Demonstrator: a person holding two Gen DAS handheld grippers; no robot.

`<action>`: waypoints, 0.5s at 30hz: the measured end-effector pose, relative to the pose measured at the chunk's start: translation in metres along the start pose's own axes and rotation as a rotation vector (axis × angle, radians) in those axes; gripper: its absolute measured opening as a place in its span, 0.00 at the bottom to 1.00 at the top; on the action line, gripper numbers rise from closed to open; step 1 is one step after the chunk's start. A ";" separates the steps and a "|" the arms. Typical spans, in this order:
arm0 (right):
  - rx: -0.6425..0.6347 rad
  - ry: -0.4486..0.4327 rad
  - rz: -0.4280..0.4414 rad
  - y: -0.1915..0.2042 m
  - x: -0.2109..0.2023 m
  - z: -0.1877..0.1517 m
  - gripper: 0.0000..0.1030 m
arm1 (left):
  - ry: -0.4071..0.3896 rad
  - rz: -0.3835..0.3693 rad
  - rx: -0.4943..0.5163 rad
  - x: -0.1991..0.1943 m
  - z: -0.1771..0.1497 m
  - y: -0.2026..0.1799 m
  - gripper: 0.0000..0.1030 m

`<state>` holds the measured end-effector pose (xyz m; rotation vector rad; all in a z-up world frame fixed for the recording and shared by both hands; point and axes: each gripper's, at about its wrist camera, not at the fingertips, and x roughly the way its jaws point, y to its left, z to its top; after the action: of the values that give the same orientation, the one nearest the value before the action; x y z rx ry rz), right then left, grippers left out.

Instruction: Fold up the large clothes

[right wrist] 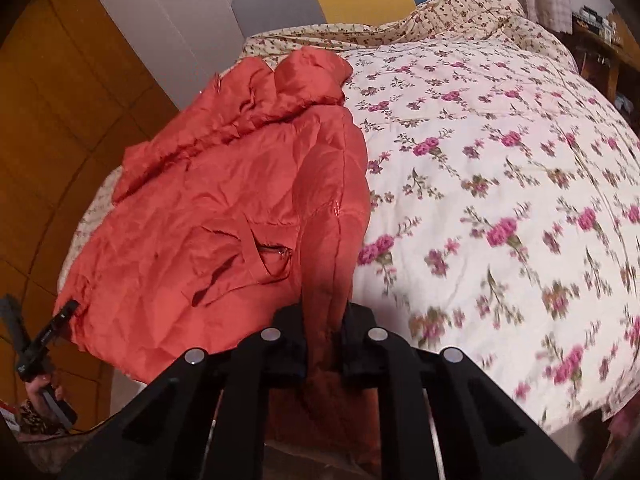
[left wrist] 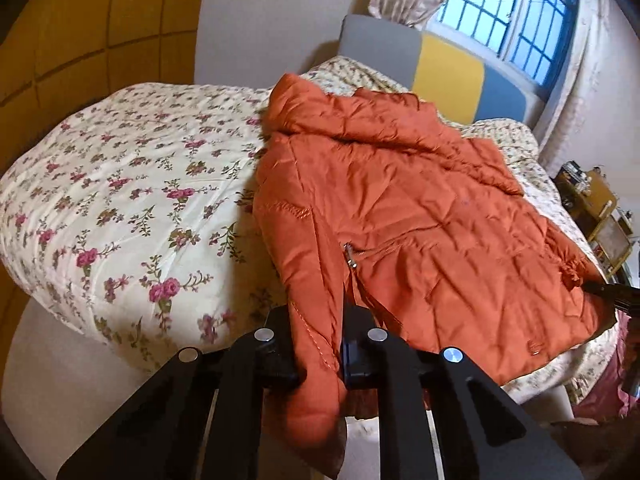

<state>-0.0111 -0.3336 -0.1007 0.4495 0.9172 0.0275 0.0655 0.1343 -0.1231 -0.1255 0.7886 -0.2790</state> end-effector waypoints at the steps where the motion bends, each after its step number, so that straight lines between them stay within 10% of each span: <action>1: 0.007 0.001 0.011 0.000 -0.006 -0.003 0.10 | -0.002 -0.007 0.001 -0.006 -0.002 -0.001 0.13; 15: 0.030 -0.050 0.158 0.014 -0.048 0.026 0.09 | -0.077 -0.190 -0.094 -0.048 0.038 -0.001 0.13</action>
<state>-0.0183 -0.3401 -0.0451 0.5478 0.8320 0.1461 0.0606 0.1478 -0.0635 -0.2986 0.7138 -0.4144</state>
